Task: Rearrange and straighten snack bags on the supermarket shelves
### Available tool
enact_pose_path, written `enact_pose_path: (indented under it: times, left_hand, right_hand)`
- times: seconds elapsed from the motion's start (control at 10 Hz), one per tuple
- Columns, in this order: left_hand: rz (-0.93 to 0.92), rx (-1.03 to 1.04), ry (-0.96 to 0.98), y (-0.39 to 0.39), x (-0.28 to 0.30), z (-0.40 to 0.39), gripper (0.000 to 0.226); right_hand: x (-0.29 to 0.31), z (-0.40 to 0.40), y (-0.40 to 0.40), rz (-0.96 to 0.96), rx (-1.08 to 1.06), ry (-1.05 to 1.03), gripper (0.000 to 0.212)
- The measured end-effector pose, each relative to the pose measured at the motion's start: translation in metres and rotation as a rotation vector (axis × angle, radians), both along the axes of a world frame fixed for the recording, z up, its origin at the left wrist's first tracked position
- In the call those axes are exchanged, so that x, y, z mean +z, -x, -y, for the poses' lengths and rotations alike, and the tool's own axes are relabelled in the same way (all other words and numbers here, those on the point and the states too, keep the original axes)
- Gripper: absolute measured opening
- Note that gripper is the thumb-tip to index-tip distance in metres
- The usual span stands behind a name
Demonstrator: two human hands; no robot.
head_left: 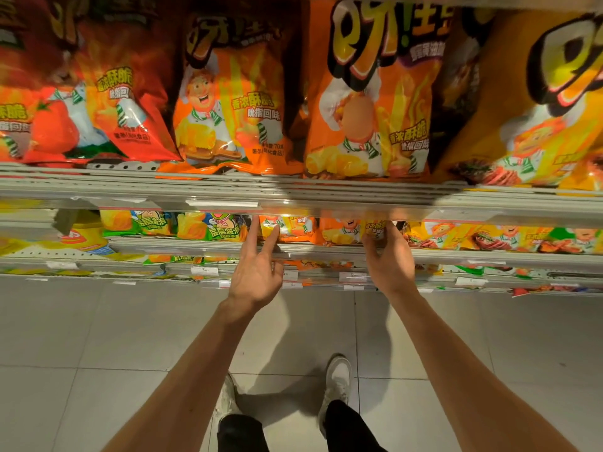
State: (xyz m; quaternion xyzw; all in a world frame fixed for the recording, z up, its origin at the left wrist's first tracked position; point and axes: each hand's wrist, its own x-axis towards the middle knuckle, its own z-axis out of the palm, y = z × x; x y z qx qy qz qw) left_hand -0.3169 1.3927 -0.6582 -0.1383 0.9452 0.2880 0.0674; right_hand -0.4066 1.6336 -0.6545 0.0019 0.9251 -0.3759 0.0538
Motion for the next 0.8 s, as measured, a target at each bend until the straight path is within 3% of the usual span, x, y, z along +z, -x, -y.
enact_pose_path:
  times: [0.1, 0.3, 0.4, 0.6, 0.8]
  left_hand:
    - [0.027, 0.058, -0.095, 0.0, 0.007, 0.003, 0.067]
    - [-0.099, 0.178, -0.249, -0.012, 0.032, 0.002, 0.057]
    - [-0.15, 0.264, -0.362, -0.021, 0.051, -0.001, 0.046]
    - [-0.195, 0.416, -0.501, -0.046, 0.099, -0.014, 0.028]
    - [-0.297, 0.52, -0.621, -0.075, 0.148, -0.028, 0.025]
  right_hand:
    - [0.006, -0.004, -0.005, 0.048, 0.026, 0.037, 0.045]
    - [0.021, -0.014, -0.011, 0.137, -0.028, 0.169, 0.02]
    - [0.034, -0.019, -0.022, 0.163, -0.08, 0.259, 0.026]
    - [0.077, -0.038, -0.049, 0.085, -0.069, 0.388, 0.011]
    - [0.128, -0.053, -0.082, 0.108, -0.063, 0.402, 0.013]
